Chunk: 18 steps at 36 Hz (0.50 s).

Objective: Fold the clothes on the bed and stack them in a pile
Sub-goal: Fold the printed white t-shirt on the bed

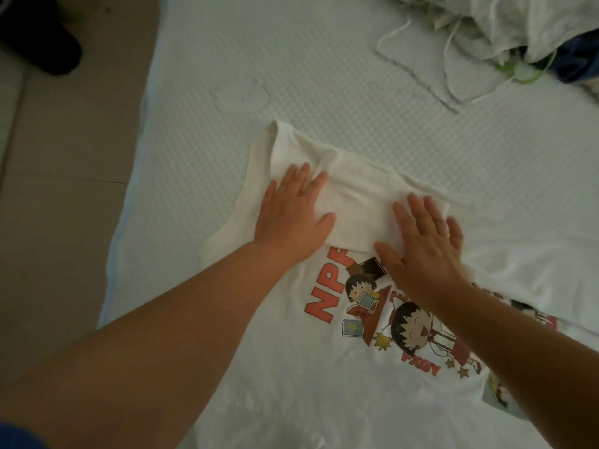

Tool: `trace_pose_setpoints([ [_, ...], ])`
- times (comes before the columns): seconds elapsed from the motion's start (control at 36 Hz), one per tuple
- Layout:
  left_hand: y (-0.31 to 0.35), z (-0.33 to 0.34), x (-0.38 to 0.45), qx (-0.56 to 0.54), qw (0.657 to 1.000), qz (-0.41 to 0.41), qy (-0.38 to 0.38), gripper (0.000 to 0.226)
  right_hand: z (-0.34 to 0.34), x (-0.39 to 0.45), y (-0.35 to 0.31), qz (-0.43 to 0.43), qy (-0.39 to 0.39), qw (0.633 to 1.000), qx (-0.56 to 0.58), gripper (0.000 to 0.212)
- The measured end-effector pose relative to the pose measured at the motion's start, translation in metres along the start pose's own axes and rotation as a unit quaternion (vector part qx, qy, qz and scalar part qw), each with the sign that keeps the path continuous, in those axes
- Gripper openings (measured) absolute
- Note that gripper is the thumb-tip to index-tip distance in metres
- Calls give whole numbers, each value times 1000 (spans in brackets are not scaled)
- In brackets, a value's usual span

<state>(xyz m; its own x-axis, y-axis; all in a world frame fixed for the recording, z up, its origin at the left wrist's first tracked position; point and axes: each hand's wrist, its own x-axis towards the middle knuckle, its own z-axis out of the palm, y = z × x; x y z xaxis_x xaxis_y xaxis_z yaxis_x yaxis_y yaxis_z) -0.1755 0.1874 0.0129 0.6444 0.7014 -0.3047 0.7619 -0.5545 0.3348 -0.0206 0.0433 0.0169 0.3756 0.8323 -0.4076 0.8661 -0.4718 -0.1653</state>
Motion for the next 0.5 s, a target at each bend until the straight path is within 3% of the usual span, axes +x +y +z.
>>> trace_pose_setpoints([
  [0.06,-12,-11,10,3,999,-34,4,72,-10,4,-10,-32,14,999,15,71],
  [0.17,-35,-25,44,66,994,-55,-67,83,-12,29,-25,-89,-22,996,-6,72],
  [0.31,-53,-22,70,111,992,-26,-59,95,1,59,-19,-101,-20,993,-51,72],
  [0.5,-51,-17,81,78,993,-57,-69,96,8,70,-16,-103,-35,992,-58,76],
])
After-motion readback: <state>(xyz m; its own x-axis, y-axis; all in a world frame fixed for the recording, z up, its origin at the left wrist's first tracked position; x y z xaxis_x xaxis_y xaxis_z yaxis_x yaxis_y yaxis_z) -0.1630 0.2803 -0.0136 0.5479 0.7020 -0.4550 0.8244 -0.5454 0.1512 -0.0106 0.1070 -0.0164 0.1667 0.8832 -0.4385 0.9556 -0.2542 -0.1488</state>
